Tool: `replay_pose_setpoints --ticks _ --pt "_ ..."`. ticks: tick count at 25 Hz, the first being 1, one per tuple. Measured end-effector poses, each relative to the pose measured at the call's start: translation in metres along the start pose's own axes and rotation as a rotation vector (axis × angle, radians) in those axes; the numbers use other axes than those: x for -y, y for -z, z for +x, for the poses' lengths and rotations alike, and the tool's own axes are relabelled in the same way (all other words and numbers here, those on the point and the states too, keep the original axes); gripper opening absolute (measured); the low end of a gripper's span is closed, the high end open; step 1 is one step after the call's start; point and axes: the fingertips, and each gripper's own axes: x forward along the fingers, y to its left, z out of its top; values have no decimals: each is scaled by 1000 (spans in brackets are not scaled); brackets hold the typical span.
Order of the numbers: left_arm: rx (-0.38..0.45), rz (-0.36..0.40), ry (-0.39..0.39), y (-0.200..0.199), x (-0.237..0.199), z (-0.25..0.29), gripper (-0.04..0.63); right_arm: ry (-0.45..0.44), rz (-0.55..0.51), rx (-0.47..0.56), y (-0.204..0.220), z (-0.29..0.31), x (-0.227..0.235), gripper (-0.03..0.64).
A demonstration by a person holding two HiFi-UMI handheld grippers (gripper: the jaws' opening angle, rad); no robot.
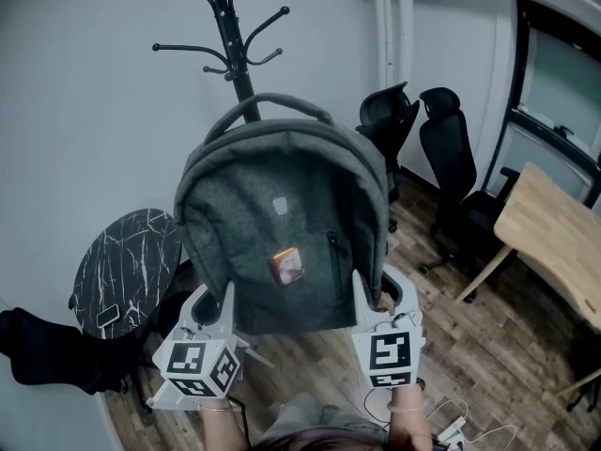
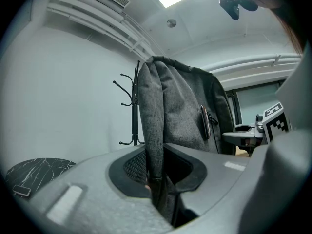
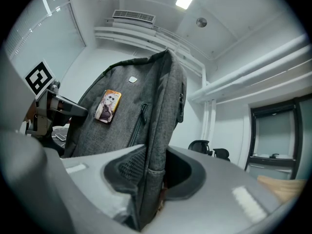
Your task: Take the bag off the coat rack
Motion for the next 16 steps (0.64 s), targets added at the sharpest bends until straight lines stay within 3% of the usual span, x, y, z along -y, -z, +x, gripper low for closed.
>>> replay_pose_setpoints --ticks 16 --pt "-14 -9 4 2 -21 24 75 -2 -11 -8 -2 32 -4 98"
